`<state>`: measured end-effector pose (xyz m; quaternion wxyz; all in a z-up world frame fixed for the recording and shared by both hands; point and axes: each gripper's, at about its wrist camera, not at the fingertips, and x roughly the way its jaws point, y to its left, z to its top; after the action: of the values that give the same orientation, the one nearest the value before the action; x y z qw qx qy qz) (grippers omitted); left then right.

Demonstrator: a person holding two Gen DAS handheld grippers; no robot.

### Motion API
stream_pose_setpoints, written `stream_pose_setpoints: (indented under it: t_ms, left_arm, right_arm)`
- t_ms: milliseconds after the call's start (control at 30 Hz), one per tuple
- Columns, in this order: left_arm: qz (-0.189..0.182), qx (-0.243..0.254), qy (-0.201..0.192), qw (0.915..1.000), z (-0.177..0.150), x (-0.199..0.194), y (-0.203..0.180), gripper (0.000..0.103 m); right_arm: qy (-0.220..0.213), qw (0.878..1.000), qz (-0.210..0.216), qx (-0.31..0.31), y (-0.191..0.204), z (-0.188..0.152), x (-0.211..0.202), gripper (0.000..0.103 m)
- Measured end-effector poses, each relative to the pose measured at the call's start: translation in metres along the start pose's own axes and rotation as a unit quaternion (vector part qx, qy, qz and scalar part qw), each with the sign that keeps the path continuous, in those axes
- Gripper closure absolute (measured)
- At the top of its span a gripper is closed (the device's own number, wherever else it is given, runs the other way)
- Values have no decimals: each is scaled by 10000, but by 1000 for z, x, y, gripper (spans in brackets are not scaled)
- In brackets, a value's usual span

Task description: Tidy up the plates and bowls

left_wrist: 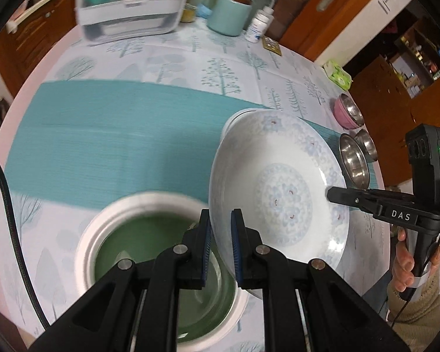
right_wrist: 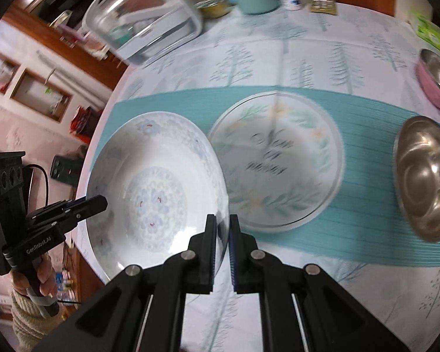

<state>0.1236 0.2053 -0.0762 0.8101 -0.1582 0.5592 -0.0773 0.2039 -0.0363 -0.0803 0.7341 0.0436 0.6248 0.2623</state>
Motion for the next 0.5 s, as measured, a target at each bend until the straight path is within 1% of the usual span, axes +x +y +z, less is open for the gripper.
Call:
stream_pose_setpoints:
  t_ms: [200, 400, 500]
  left_arm:
    - [140, -399, 72, 9991, -41, -13, 39, 93]
    - [237, -695, 278, 9969, -74, -9, 68, 93]
    - [271, -806, 340, 9958, -87, -4, 79, 93]
  right_arm:
    - [217, 9992, 143, -291, 33, -17, 20, 95]
    - [475, 9976, 235, -457, 53, -33, 47, 95]
    - [588, 9968, 200, -506, 58, -40, 62, 95]
